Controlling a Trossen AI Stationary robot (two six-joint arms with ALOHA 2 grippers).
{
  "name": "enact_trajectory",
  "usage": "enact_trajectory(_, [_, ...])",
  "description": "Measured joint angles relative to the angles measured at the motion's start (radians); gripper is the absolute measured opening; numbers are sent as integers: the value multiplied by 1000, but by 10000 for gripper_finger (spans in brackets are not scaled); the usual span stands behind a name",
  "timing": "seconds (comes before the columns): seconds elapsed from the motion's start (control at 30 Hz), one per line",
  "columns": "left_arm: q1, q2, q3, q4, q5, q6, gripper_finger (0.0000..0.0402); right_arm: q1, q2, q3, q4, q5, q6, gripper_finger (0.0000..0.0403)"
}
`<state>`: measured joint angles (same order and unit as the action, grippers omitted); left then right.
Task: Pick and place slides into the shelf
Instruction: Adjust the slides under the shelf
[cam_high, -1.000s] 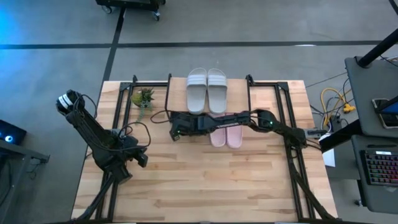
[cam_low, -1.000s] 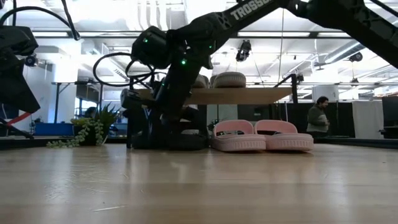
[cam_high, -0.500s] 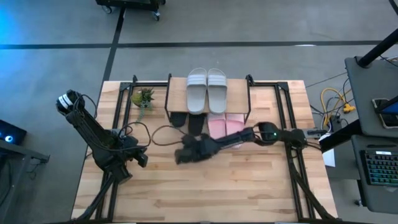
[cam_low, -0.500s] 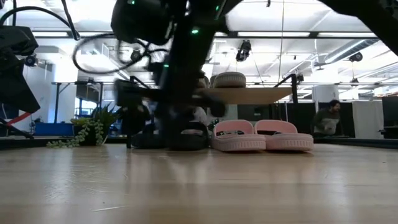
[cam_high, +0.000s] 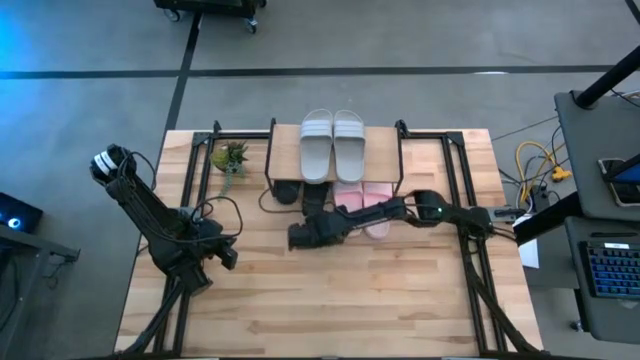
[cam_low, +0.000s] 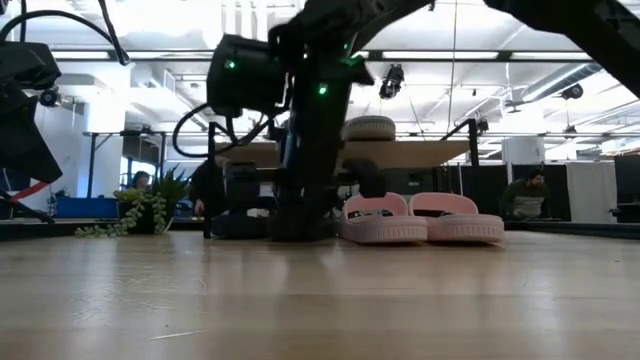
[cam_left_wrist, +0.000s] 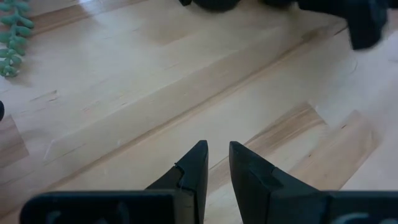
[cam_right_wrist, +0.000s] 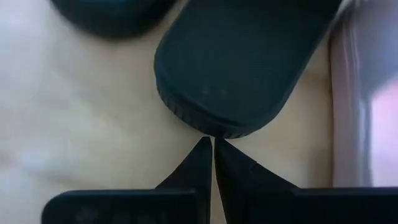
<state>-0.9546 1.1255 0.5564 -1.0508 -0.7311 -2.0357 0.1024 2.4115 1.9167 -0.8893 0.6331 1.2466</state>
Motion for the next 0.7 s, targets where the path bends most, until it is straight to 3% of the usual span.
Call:
enact_trajectory(0.27, [0,0,0,0,2,3,51,-73,0,8,22,17,-79,13])
enact_trajectory(0.47, [0,0,0,2,5,7,51,-15,0,26,17,-36,-86,13])
enact_trajectory(0.6, [0,0,0,2,5,7,51,64,0,47,-84,-78,1,13])
enact_trajectory(0.7, [0,0,0,2,5,7,51,132,-2,53,-242,-102,171,13])
